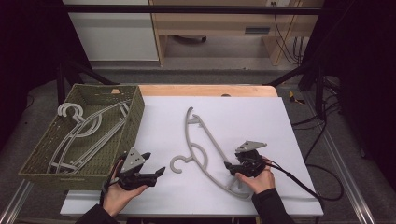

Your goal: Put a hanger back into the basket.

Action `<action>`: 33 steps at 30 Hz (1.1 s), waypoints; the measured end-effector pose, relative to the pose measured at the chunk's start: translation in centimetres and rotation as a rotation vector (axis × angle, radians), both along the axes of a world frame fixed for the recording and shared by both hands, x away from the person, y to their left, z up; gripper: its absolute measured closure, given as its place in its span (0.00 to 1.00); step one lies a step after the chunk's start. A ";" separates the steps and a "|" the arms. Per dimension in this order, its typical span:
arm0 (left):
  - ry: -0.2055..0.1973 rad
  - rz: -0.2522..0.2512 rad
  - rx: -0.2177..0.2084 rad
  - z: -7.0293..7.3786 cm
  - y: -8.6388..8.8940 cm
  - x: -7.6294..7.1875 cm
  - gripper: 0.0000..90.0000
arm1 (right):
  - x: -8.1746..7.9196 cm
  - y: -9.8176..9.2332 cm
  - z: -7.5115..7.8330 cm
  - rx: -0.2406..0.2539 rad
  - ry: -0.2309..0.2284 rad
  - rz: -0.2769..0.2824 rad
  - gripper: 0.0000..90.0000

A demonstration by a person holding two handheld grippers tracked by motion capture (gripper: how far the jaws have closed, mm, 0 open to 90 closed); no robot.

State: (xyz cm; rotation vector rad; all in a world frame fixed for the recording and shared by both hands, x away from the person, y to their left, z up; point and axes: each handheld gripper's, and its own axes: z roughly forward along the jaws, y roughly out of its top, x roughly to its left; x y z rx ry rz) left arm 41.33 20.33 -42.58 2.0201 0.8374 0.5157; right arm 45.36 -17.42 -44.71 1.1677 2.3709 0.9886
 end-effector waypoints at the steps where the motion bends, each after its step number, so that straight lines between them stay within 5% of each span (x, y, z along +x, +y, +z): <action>1: 0.001 -0.001 -0.001 0.0 0.0 0.0 0.28 | -0.1 -0.5 0.1 0.009 0.007 0.002 0.50; 6: -0.002 0.000 -0.003 0.0 0.1 -0.1 0.28 | -0.7 -2.8 0.3 -0.015 0.022 0.032 0.82; 10: 0.004 0.000 0.001 -0.2 0.1 -0.1 0.30 | -1.1 -3.7 -0.6 -0.047 0.087 0.058 0.99; 15: 0.012 -0.001 0.007 -0.3 -0.1 -0.1 0.31 | -1.4 -3.5 -1.4 -0.093 0.125 0.141 1.00; 21: 0.029 0.004 0.003 -0.6 0.0 0.1 0.31 | -1.9 -2.4 -1.8 -0.037 0.150 0.208 1.00; 33: 0.080 0.016 -0.013 -1.3 -0.2 0.5 0.31 | -3.2 2.5 -2.0 0.036 0.108 0.370 1.00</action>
